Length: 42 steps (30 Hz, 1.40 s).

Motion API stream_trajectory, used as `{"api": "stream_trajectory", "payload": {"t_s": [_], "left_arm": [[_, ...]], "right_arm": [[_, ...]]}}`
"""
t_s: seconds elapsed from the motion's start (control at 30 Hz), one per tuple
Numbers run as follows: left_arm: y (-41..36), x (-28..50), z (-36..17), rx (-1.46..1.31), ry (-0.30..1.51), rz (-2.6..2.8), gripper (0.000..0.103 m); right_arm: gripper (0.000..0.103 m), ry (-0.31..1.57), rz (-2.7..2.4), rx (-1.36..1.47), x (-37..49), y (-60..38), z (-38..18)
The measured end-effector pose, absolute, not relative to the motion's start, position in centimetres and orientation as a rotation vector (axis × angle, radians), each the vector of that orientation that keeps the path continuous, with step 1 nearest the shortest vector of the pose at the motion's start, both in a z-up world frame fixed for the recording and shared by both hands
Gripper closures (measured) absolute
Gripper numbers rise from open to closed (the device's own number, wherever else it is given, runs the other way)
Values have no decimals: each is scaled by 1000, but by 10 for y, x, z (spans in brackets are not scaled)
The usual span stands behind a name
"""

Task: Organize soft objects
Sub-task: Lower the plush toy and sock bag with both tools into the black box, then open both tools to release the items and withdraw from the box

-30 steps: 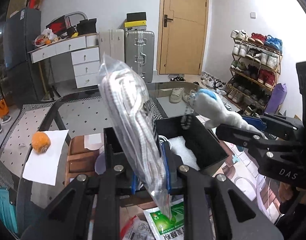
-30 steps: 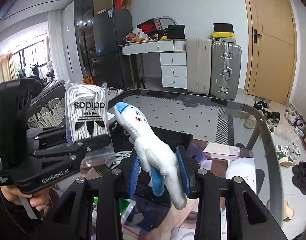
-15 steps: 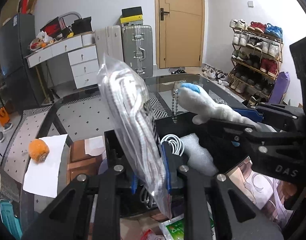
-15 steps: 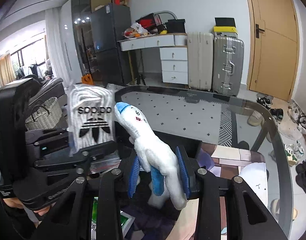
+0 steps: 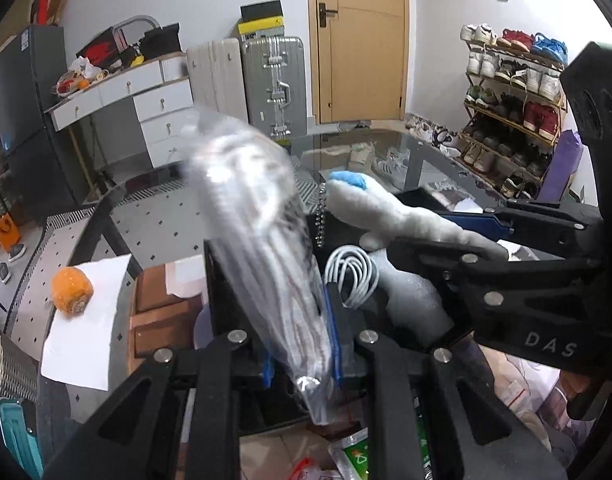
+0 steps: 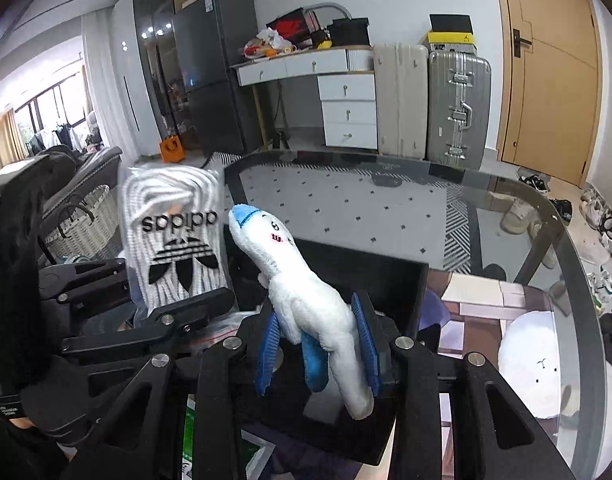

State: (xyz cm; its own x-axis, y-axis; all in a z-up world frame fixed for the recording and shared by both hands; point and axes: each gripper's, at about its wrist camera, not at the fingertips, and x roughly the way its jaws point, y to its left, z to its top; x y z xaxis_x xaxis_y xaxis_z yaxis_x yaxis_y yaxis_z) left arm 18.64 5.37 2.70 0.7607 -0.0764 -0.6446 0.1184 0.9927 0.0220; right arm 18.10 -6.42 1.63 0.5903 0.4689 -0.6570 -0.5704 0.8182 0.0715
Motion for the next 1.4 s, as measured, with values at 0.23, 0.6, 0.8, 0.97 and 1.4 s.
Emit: {"api": "stream_trajectory", "payload": {"t_s": [0.23, 0.6, 0.8, 0.97, 1.4], "left_arm": [[53, 186, 21, 55, 730, -120, 85], [50, 178, 22, 60, 755, -165, 81], [48, 171, 26, 83, 733, -146, 54], [53, 163, 32, 68, 701, -137, 48], [82, 142, 47, 33, 569, 87, 0]], "right_arm": [[68, 734, 606, -180, 182, -63, 6], [66, 747, 611, -190, 169, -68, 8], [24, 637, 618, -171, 158, -81, 24], [20, 610, 582, -159, 154, -98, 34], [15, 604, 532, -163, 143, -131, 34]]}}
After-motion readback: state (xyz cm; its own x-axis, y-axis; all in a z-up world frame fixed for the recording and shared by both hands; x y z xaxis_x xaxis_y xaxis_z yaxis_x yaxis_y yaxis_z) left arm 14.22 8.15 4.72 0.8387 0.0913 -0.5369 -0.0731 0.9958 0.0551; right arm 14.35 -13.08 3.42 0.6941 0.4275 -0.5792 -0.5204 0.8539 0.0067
